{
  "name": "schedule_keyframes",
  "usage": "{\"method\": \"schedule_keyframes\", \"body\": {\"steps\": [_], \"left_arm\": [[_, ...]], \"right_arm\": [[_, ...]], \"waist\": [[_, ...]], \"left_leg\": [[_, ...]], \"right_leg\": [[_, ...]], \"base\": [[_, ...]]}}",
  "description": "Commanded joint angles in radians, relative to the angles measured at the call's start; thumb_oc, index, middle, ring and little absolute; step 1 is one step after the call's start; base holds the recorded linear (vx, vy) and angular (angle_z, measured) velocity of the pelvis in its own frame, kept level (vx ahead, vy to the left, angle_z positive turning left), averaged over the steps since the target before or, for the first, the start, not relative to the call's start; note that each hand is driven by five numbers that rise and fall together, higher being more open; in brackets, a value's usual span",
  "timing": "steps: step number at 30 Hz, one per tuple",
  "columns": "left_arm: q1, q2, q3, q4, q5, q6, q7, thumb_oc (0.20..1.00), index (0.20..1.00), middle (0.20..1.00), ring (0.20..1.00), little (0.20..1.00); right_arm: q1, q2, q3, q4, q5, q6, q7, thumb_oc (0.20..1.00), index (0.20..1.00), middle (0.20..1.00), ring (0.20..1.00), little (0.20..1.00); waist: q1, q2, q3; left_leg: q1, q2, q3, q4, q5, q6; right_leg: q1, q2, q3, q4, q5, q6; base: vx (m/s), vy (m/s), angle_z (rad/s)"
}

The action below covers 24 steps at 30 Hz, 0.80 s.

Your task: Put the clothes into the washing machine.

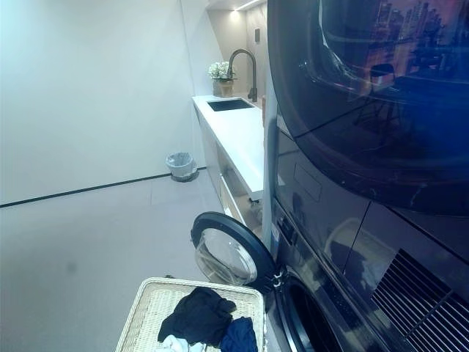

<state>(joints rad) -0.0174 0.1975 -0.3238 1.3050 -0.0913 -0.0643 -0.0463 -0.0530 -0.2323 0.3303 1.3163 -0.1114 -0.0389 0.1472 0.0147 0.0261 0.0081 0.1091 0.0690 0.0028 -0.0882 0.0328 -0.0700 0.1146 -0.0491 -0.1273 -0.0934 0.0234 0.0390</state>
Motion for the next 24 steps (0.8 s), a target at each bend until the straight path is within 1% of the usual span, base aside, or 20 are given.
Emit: {"method": "schedule_keyframes", "body": {"steps": [1, 3, 6, 8, 15, 24], "left_arm": [[-0.061, -0.052, -0.041, 0.027, 0.035, -0.049, -0.006, 1.000, 1.000, 1.000, 1.000, 1.000], [-0.064, -0.051, -0.044, 0.024, 0.023, -0.054, -0.003, 1.000, 1.000, 1.000, 1.000, 1.000], [-0.063, -0.051, -0.039, 0.021, 0.021, -0.068, 0.046, 1.000, 1.000, 1.000, 1.000, 1.000], [-0.063, -0.050, -0.029, 0.027, 0.025, -0.056, 0.054, 1.000, 1.000, 1.000, 1.000, 1.000], [-0.056, -0.052, -0.024, 0.039, 0.040, -0.042, 0.067, 1.000, 1.000, 1.000, 1.000, 1.000], [-0.051, -0.055, -0.018, 0.043, 0.039, -0.042, 0.083, 1.000, 1.000, 1.000, 1.000, 1.000]], "right_arm": [[-0.064, 0.035, 0.046, 0.055, -0.009, -0.013, 0.013, 1.000, 1.000, 1.000, 1.000, 1.000], [-0.065, 0.034, 0.045, 0.055, -0.011, -0.012, 0.013, 1.000, 1.000, 1.000, 1.000, 1.000], [-0.068, 0.032, 0.044, 0.060, -0.009, -0.013, 0.013, 1.000, 1.000, 1.000, 1.000, 1.000], [-0.068, 0.035, 0.043, 0.067, -0.009, -0.019, 0.010, 1.000, 1.000, 1.000, 1.000, 1.000], [-0.066, 0.040, 0.043, 0.063, -0.008, -0.020, 0.011, 1.000, 1.000, 1.000, 1.000, 1.000], [-0.058, 0.042, 0.045, 0.059, -0.015, -0.016, 0.010, 1.000, 1.000, 1.000, 1.000, 1.000]], "waist": [[0.010, -0.036, 0.013], [0.009, -0.035, 0.013], [0.013, -0.034, 0.015], [0.014, -0.036, 0.016], [0.018, -0.042, 0.017], [0.016, -0.045, 0.026]], "left_leg": [[-0.013, -0.030, 0.026, 0.001, 0.000, 0.038], [-0.012, -0.031, 0.026, 0.001, 0.000, 0.038], [-0.010, -0.034, 0.022, 0.001, -0.001, 0.040], [-0.010, -0.036, 0.021, 0.001, -0.002, 0.041], [-0.010, -0.040, 0.019, 0.001, -0.002, 0.044], [-0.013, -0.042, 0.022, 0.001, -0.002, 0.047]], "right_leg": [[-0.020, -0.023, -0.012, 0.006, 0.056, 0.027], [-0.020, -0.023, -0.010, 0.006, 0.056, 0.027], [-0.017, -0.024, -0.011, 0.006, 0.057, 0.027], [-0.017, -0.025, -0.011, 0.006, 0.057, 0.028], [-0.016, -0.027, -0.012, 0.006, 0.059, 0.029], [-0.021, -0.031, -0.012, 0.006, 0.064, 0.032]], "base": [[0.00, 0.000, 0.00], [0.00, 0.000, 0.00], [0.00, 0.000, 0.00], [0.00, 0.000, 0.00], [0.00, 0.001, 0.00], [0.03, 0.010, 0.00]]}}
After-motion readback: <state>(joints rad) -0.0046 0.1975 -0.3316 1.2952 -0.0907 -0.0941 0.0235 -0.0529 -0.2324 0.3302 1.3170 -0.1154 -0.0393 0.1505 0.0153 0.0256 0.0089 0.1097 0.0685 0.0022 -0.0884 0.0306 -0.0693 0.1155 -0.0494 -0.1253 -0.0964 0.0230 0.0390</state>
